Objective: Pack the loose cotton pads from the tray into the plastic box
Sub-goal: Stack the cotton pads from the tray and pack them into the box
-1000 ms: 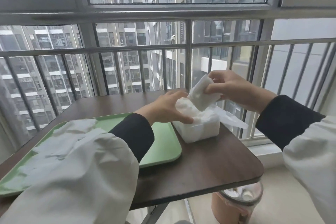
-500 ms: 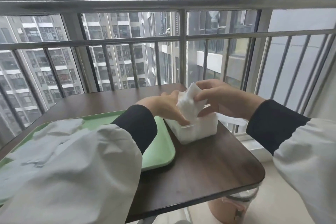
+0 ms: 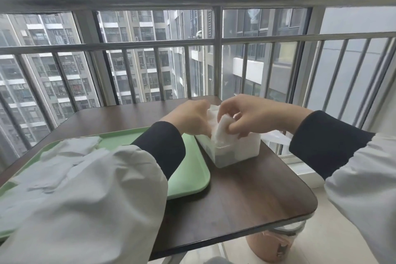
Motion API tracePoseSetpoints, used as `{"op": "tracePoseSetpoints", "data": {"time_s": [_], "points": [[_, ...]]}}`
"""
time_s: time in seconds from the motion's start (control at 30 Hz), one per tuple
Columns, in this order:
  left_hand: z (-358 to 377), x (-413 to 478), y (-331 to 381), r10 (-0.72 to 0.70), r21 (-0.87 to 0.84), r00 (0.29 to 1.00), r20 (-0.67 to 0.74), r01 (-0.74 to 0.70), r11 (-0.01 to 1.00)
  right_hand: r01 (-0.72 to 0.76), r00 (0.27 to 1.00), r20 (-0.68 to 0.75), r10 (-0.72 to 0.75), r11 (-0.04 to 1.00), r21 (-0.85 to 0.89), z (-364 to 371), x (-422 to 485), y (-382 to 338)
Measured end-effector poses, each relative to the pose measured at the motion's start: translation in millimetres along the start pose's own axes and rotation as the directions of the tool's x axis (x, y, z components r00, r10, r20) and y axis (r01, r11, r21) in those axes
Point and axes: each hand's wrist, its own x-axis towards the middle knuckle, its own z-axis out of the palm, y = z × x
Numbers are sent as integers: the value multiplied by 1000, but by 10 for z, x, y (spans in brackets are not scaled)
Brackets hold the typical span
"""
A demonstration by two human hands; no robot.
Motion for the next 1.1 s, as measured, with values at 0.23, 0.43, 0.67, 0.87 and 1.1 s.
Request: {"op": "tracePoseSetpoints", "data": {"time_s": [0.23,0.43,0.67,0.87,1.1], "points": [[-7,-62,22,-18,-62,1000,-9,18,998,37,994,111,16,891,-453,40,39,-194],[57,-43,7,-52,-112,999,-16,50,993,70,996,77,-35,850,-522,148,81,-230],[1,-170,14,13,-308,999,50,3,951,60,994,-71,-78,971,-231,50,26,-240],[-363,-609,-152,71,-366,997,-34,-78,927,143,958,-223,-181,974,-176,226,188,-564],[-679,-1270,-947,-129,-287,991,31,133,949,259,955,-124,-270,961,-101,760,576,-1174]]}}
